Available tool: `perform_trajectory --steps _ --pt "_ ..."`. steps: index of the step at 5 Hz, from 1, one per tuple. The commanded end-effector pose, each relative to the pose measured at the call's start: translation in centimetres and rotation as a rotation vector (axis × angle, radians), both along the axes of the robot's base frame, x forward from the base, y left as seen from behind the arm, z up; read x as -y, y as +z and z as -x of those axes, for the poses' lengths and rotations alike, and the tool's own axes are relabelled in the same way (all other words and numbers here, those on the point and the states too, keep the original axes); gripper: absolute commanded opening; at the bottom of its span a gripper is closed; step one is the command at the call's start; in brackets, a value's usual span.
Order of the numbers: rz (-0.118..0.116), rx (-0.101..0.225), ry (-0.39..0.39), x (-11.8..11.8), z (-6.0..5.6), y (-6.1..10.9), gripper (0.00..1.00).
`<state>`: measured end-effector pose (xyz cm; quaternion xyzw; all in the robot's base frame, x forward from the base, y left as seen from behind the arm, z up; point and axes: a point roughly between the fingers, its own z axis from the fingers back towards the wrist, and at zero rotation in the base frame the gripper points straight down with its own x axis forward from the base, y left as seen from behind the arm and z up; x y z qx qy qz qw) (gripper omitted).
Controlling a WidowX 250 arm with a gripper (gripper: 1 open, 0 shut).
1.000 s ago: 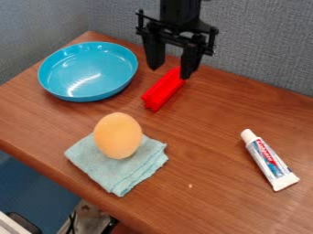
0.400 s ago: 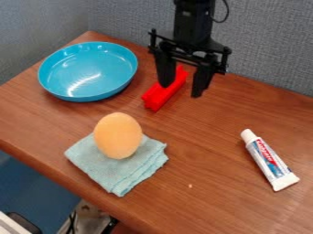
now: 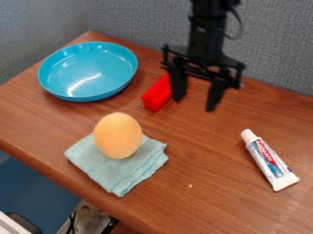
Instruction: Put the toothpaste on the blue plate
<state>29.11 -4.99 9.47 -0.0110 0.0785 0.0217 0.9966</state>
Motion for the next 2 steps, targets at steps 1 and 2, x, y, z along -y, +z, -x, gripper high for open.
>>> perform_trajectory --steps 1,2 --pt "0.009 0.043 0.015 3.5 -0.9 0.1 1.00" --pt "0.009 0.046 0.034 6.7 -1.4 -1.2 1.00"
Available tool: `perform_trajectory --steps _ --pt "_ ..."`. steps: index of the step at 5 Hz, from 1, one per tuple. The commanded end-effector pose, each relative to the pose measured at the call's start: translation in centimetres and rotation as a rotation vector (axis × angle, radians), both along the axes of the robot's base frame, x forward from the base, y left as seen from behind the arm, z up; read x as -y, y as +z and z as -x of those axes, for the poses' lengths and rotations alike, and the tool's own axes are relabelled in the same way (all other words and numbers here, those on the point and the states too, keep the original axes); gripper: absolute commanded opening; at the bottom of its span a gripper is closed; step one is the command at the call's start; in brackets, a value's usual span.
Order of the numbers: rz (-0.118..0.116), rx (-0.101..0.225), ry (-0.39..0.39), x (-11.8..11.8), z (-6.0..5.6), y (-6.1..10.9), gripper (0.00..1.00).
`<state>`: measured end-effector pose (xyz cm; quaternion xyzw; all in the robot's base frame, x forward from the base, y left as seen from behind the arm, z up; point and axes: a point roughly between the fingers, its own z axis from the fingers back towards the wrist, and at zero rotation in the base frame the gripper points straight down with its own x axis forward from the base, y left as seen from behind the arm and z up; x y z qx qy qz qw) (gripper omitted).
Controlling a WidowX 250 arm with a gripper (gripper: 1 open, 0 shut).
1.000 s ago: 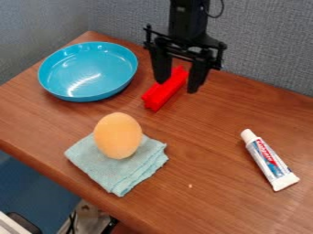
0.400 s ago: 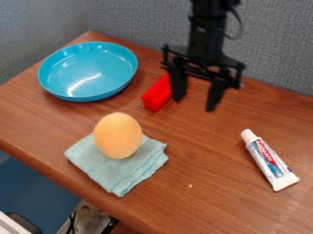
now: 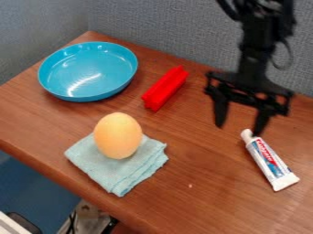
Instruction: Put the toothpaste on the blue plate
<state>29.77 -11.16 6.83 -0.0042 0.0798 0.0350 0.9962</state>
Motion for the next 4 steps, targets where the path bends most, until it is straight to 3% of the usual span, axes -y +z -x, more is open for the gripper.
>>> perform_trajectory --steps 1,3,4 --pt "0.021 0.045 0.065 2.6 -0.8 0.4 1.00" --pt "0.033 0.048 0.307 3.8 -1.5 -1.4 1.00" --pt "0.033 0.049 0.337 4.0 -1.9 -2.0 1.00"
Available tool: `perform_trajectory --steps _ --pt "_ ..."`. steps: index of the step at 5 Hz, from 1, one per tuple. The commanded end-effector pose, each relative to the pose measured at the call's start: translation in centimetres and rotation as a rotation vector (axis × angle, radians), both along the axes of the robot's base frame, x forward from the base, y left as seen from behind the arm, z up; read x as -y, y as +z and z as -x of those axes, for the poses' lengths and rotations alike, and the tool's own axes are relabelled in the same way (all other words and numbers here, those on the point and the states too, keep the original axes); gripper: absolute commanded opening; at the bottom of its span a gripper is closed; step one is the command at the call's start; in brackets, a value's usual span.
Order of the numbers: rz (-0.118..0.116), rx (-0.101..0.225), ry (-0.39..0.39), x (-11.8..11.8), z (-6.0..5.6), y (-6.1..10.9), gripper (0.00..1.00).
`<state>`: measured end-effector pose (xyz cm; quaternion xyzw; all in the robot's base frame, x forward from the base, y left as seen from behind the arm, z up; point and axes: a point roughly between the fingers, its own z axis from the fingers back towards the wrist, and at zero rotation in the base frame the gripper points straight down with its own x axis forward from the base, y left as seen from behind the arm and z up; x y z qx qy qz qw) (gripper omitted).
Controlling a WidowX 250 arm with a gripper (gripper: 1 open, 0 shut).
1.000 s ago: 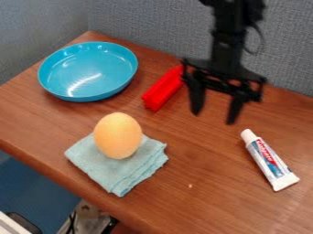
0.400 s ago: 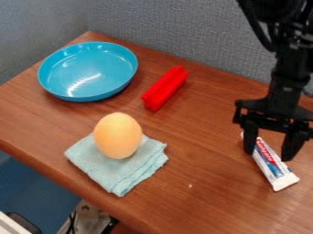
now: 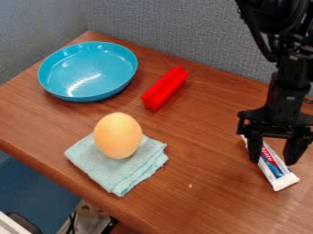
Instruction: Put the toothpaste on the blue plate
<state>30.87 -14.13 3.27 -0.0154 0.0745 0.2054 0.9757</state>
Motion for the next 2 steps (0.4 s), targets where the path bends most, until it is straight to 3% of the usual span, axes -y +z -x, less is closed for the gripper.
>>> perform_trajectory --steps 1,2 --pt "0.029 0.047 0.000 1.04 -0.98 1.27 1.00" --pt "0.026 0.044 0.006 1.00 -1.07 1.11 1.00"
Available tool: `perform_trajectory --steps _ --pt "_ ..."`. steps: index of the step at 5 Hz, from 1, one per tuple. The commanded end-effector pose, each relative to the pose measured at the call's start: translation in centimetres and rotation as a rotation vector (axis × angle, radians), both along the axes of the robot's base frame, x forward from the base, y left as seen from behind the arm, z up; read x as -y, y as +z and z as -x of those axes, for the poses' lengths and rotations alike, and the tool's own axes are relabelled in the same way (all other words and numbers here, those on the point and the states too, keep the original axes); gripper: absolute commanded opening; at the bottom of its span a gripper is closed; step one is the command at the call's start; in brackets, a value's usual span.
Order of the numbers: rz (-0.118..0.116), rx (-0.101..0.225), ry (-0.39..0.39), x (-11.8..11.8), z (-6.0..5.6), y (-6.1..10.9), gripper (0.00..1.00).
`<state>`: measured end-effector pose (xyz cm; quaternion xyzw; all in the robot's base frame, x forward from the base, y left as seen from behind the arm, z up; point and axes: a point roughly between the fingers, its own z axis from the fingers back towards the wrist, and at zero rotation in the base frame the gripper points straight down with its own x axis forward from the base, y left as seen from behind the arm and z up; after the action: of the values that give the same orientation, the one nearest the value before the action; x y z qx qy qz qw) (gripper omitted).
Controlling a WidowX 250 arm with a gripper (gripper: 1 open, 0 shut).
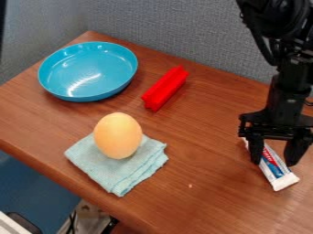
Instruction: Put the toothpaste on the blue plate
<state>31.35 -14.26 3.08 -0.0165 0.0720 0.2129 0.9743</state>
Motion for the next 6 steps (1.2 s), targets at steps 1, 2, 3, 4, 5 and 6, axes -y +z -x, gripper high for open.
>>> perform_trajectory --steps 1,2,3,4,5,6 --pt "0.023 0.036 -0.003 0.81 -0.63 1.24 1.00" --pt "0.020 0.033 0.004 0.76 -0.65 1.20 1.00" --pt "0.018 0.031 0.011 0.71 -0.67 1.16 1.00" --pt "0.015 0.028 0.020 0.66 -0.71 1.10 1.00" --pt "0.014 0.026 0.027 0.61 -0.76 1.12 1.00" --pt "0.013 0.024 0.035 0.54 -0.80 1.11 1.00"
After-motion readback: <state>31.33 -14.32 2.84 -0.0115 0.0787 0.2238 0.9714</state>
